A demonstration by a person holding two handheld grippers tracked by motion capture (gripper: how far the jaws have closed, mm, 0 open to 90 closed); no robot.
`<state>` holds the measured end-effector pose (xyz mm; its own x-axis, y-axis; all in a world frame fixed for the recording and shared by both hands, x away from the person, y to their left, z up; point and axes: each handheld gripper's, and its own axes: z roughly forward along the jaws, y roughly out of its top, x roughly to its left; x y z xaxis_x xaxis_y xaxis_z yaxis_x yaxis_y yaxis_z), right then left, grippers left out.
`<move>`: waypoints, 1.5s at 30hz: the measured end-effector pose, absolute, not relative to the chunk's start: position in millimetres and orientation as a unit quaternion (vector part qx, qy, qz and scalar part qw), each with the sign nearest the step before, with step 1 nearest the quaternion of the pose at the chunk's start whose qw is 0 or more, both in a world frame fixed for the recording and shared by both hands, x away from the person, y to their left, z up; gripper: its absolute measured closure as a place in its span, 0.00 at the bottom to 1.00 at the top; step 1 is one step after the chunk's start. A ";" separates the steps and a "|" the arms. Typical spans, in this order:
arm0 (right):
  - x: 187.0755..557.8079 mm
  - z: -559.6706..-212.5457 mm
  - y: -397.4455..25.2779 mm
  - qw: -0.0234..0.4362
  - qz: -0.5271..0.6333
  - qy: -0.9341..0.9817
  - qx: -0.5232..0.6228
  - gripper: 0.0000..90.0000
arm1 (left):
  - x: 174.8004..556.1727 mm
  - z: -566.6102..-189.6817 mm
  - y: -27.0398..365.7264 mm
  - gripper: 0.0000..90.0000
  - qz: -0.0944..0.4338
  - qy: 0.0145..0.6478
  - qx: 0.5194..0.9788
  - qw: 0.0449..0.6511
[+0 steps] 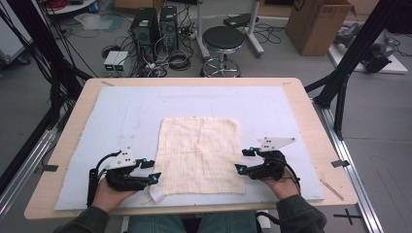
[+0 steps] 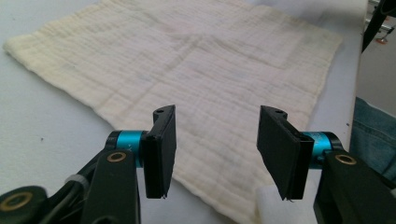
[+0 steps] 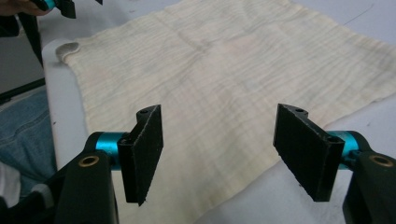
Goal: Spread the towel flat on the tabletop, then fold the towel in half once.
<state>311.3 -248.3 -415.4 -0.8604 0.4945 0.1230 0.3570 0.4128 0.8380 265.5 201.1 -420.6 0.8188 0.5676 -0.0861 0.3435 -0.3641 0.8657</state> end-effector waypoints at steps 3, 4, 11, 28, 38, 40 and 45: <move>313.9 -414.2 -250.2 0.079 0.481 0.833 0.260 0.38 | 267.8 -419.5 200.4 0.47 0.125 0.285 0.814 0.491; 315.0 -414.1 -250.7 0.079 0.483 0.831 0.264 0.38 | 268.5 -419.2 200.1 0.46 0.127 0.287 0.813 0.491; 324.5 -414.5 -251.4 0.086 0.479 0.830 0.274 0.34 | 275.1 -418.0 196.9 0.41 0.145 0.296 0.809 0.487; 328.6 -417.8 -229.7 0.075 0.464 0.845 0.256 0.26 | 276.4 -414.6 191.7 0.39 0.153 0.292 0.810 0.485; 323.6 -419.1 -230.2 0.080 0.471 0.839 0.260 0.24 | 275.2 -416.6 194.0 0.38 0.151 0.296 0.810 0.483; 323.4 -418.9 -230.6 0.079 0.469 0.839 0.264 0.24 | 275.6 -416.8 194.7 0.38 0.153 0.299 0.809 0.483; 327.7 -420.4 -231.1 0.081 0.463 0.843 0.264 0.24 | 279.2 -416.9 195.7 0.38 0.159 0.307 0.806 0.481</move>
<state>327.7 -231.1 -420.4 -0.8481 0.5188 0.1080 0.3696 0.4330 0.8221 279.2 195.7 -416.9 0.7613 0.6472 -0.0396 0.3417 -0.3484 0.8728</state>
